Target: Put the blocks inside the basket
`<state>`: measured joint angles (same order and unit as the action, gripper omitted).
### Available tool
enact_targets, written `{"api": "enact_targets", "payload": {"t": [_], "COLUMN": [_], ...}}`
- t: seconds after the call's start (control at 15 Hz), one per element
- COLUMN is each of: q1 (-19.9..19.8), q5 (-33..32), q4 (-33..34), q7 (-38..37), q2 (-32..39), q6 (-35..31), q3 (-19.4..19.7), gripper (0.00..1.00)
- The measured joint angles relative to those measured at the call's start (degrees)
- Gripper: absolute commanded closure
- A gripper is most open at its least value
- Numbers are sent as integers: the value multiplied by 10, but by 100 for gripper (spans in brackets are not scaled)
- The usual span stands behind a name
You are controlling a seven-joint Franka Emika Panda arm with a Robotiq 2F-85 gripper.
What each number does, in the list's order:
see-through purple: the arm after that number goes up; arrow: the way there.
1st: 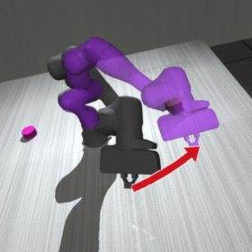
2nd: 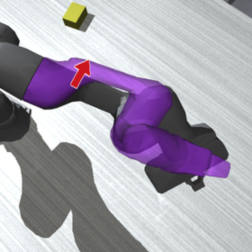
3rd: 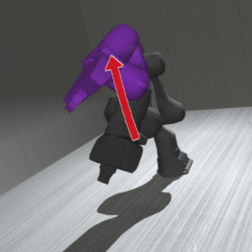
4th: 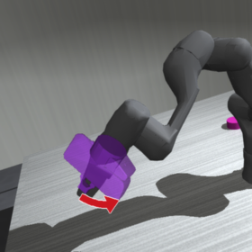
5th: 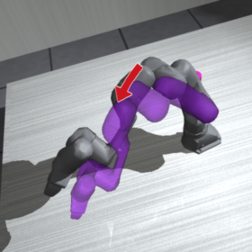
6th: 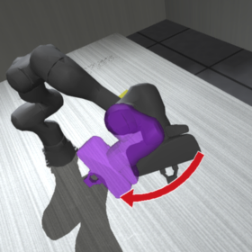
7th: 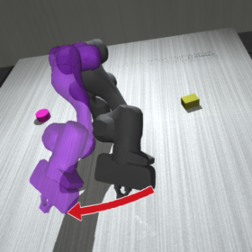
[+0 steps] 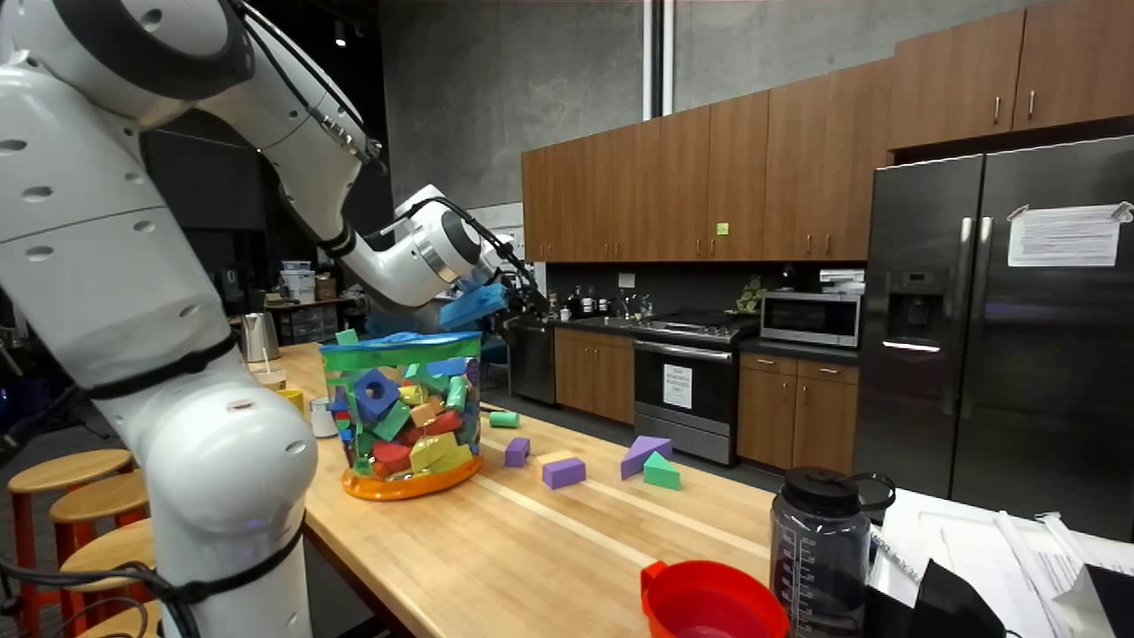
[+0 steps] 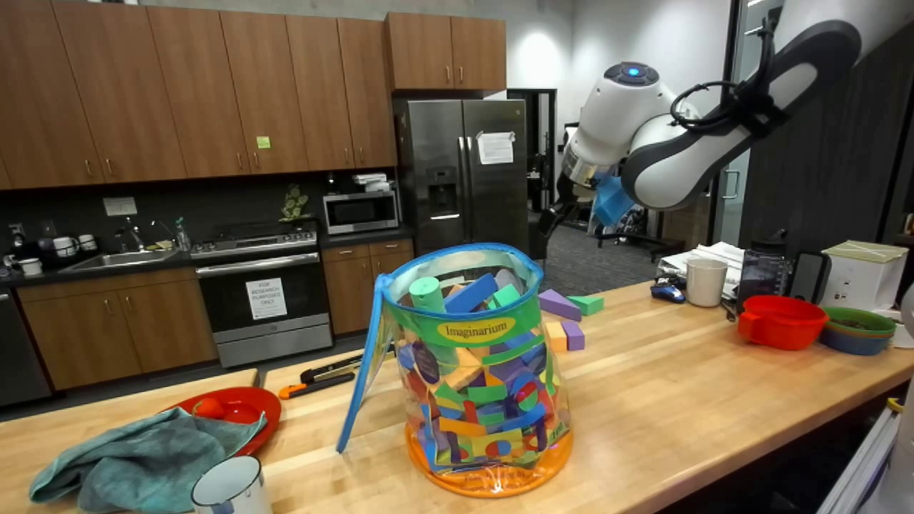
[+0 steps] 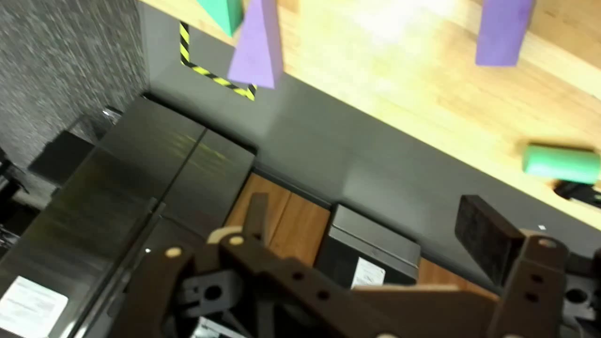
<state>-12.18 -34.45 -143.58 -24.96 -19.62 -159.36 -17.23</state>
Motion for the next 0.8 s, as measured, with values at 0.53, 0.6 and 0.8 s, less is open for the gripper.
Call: {"api": "enact_targets", "payload": {"t": [0.53, 0.6, 0.8], "q1": [33, 43, 69], "q5": [-5, -5, -4], "q4": [35, 37, 41], "q7": [-1, -2, -9], "q2": [29, 34, 51], "q6": [231, 239, 222], "q3": [-6, -2, 12], "gripper": [0, 0, 0]}}
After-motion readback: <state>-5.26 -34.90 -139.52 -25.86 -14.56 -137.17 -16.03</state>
